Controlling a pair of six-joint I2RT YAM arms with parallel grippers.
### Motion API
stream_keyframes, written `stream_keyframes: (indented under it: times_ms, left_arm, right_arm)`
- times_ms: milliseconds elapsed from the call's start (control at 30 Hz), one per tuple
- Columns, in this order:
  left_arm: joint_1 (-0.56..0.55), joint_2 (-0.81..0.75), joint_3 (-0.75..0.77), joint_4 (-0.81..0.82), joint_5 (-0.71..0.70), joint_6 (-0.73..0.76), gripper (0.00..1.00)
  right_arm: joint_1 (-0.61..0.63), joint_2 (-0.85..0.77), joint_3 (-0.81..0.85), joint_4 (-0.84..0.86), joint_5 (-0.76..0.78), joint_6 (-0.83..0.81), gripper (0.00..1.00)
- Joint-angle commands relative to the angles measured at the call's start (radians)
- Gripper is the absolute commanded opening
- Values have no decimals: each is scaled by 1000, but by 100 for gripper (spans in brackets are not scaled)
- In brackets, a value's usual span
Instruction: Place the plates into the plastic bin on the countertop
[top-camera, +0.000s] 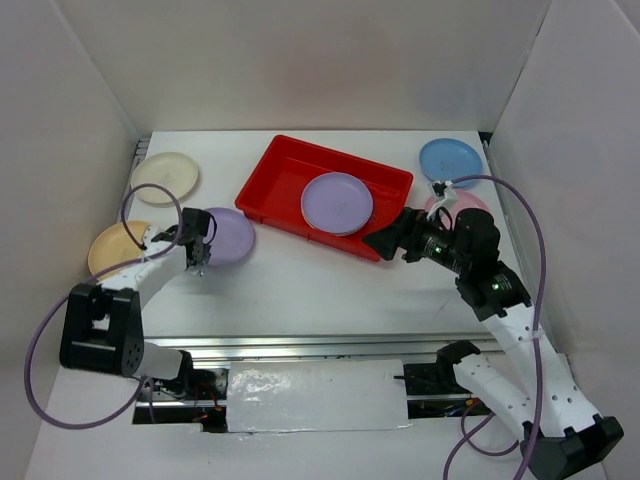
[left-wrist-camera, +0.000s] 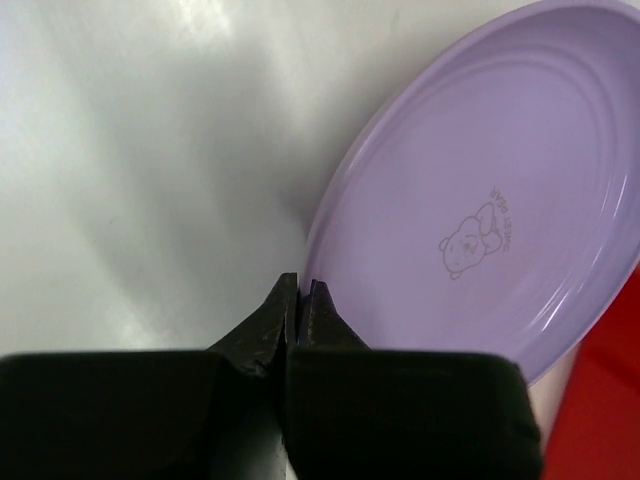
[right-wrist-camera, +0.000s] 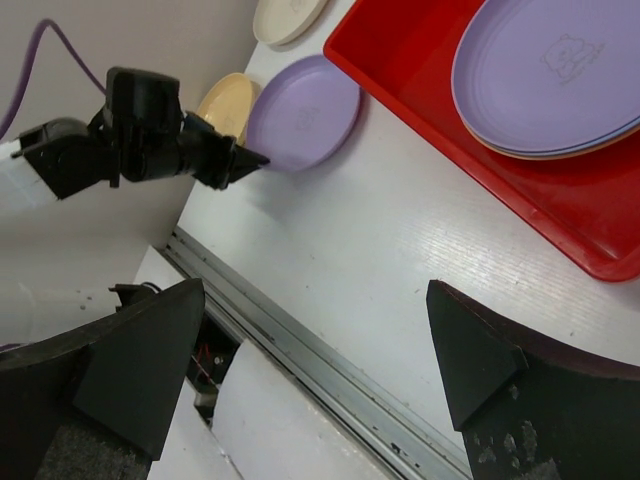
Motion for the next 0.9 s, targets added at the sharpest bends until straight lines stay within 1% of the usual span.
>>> stream_keyframes:
  times_ms: [0, 33, 133, 167, 233, 267, 300, 367, 400, 467, 500, 533, 567, 600, 633, 667, 700, 733, 767, 800, 833, 867]
  left_arm:
    - [-53, -118, -66, -157, -40, -74, 0]
    - [-61, -171, -74, -178, -45, -104, 0]
    - [-83, -242, -57, -292, -74, -153, 0]
    - [-98, -259, -24, -353, -95, -155, 0]
    - [-126, -300, 25, -410, -134, -160, 0]
    - [-162, -314, 79, -448, -173, -152, 0]
    - [-181, -343, 105, -455, -192, -122, 0]
    - [-254, -365, 171, -420, -224, -50, 0]
    - [-270, -377, 182, -283, -206, 98, 0]
    - [-288, -351, 225, -114, -113, 260, 0]
    - [-291, -269, 257, -19, -9, 355, 0]
    - [-296, -211, 304, 2, 42, 398, 0]
    - [-322, -139, 443, -4, 81, 437, 0]
    - [-339, 12, 523, -33, 101, 489, 0]
    - [-359, 81, 608, -74, 131, 524, 0]
    - [-389, 150, 750, -94, 138, 544, 0]
    - [-402, 261, 810, -91, 167, 582, 0]
    - [-412, 309, 897, -82, 193, 601, 0]
    - [-413, 355, 936, -76, 213, 622, 0]
    - [-413, 435, 970, -67, 243, 633, 0]
    - [-413, 472, 1008, -68, 272, 638, 0]
    - [-413, 506, 1077, -96, 276, 639, 0]
  right_arm:
    - [-6, -19, 42, -2, -22, 5, 100]
    - [-6, -21, 41, 1, -24, 13, 100]
    - [-3, -27, 45, -2, -29, 18, 100]
    - [-3, -31, 45, -5, -27, 19, 100]
    - [-2, -39, 53, -14, -15, 19, 100]
    - [-2, -42, 55, -19, -6, 18, 100]
    - [-2, -42, 56, -23, 14, 19, 100]
    - [-8, -39, 59, -42, 45, 18, 100]
    - [-11, -36, 64, -48, 75, 15, 100]
    - [-31, -13, 67, -66, 123, 15, 100]
    - [-43, 1, 76, -80, 152, 18, 100]
    - [-55, 28, 79, -109, 219, 30, 100]
    - [-70, 39, 81, -117, 253, 41, 100]
    - [-104, 48, 75, -124, 284, 48, 100]
    - [-123, 54, 70, -129, 336, 67, 100]
    - [-142, 53, 52, -128, 346, 70, 100]
    - [-190, 56, 47, -129, 358, 67, 100]
    - [-215, 56, 42, -132, 358, 61, 100]
    - [-239, 62, 38, -137, 358, 55, 100]
    - [-296, 70, 38, -144, 349, 38, 100]
    - [-313, 82, 36, -152, 337, 29, 100]
    - [-362, 88, 38, -158, 321, 22, 100]
